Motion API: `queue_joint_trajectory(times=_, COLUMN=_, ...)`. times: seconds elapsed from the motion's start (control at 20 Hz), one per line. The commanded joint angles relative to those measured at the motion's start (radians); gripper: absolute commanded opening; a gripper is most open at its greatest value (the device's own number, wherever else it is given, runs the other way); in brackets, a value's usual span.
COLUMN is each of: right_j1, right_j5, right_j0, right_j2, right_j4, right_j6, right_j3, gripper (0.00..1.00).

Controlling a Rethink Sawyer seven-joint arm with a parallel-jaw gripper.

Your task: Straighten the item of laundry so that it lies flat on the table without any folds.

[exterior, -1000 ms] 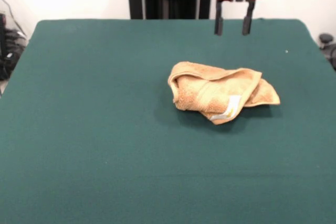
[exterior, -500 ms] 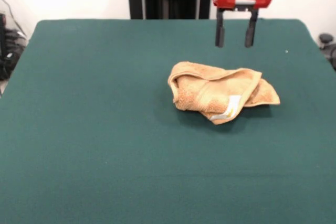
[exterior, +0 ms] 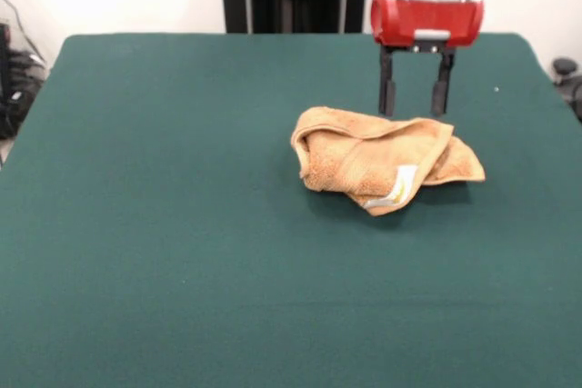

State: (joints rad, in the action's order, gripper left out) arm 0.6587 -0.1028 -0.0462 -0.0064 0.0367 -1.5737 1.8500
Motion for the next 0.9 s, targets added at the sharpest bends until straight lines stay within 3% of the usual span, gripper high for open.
queue_joint_trajectory(times=0.05, right_j1=-0.097, right_j5=0.025, right_j0=0.006, right_j2=0.112, right_j4=0.013, right_j6=-0.144, right_j3=-0.057, gripper=1.0)
queue_joint_trajectory(times=0.9, right_j1=-0.084, right_j5=0.044, right_j0=-0.082, right_j2=0.257, right_j4=-0.006, right_j6=-0.2, right_j3=0.019, gripper=1.0)
